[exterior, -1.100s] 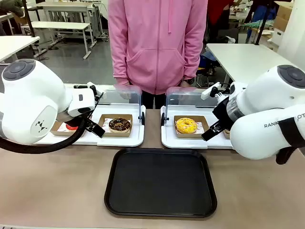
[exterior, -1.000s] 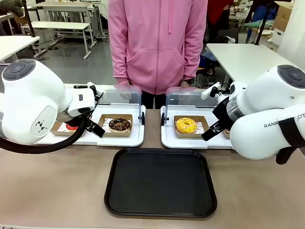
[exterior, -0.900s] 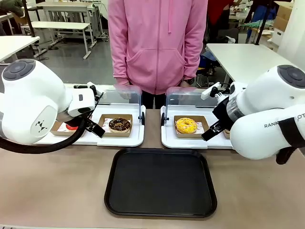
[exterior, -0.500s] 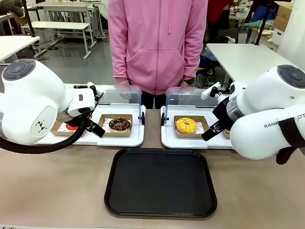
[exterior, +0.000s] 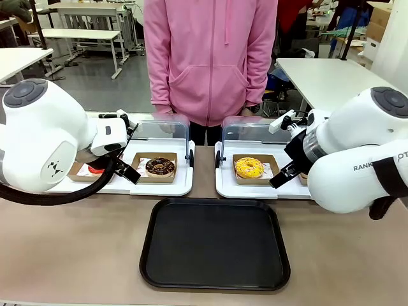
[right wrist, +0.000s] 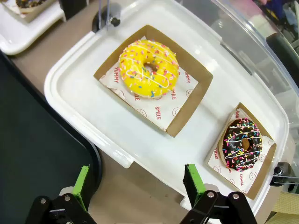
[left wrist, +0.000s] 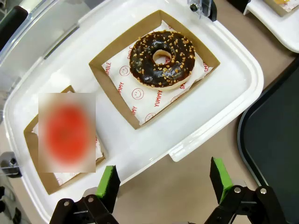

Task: Move the first donut from the left to the tray.
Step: Pick up the Paper togo box containing the Donut indicated by the person and place it on the Handle tray.

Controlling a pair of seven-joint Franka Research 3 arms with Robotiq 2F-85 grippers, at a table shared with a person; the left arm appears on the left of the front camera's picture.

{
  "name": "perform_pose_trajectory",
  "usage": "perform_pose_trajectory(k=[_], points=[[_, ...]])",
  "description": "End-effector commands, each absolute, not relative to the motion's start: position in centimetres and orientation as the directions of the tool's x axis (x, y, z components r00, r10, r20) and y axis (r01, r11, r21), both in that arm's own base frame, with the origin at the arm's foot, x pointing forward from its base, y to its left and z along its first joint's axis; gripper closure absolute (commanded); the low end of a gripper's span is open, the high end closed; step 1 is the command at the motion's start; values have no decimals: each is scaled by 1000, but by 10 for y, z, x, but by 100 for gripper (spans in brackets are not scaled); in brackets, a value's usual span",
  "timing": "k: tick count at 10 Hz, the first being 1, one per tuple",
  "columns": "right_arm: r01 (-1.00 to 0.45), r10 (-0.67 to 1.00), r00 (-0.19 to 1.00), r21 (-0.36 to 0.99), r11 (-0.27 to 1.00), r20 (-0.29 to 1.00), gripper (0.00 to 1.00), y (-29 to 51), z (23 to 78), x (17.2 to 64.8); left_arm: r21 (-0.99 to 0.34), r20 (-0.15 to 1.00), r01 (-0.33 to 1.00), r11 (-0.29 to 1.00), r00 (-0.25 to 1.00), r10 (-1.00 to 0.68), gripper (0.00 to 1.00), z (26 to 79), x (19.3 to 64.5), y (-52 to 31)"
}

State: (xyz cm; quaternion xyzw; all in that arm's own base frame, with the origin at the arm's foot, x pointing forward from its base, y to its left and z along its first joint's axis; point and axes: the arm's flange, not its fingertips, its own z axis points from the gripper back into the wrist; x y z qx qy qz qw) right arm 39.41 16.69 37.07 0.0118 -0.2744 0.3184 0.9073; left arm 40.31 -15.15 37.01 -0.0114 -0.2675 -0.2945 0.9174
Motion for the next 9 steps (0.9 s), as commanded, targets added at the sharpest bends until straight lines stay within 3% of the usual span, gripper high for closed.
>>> perform_pose_trajectory(k=[1,5,7,9], points=[[-583,541,632,-119,804,555,0,153,427,414,73,543,554,830,675,-499,0,417,422,-144],[-633,396,622,137,762,676,0,26,522,427,-157,571,652,741,672,-471,0,501,458,-48],[-702,385,555,167,692,738,0,-38,526,413,-223,612,771,596,587,-530,0,513,458,12],[-794,383,428,139,592,819,0,-79,515,403,-191,709,893,409,413,-572,0,517,450,66]])
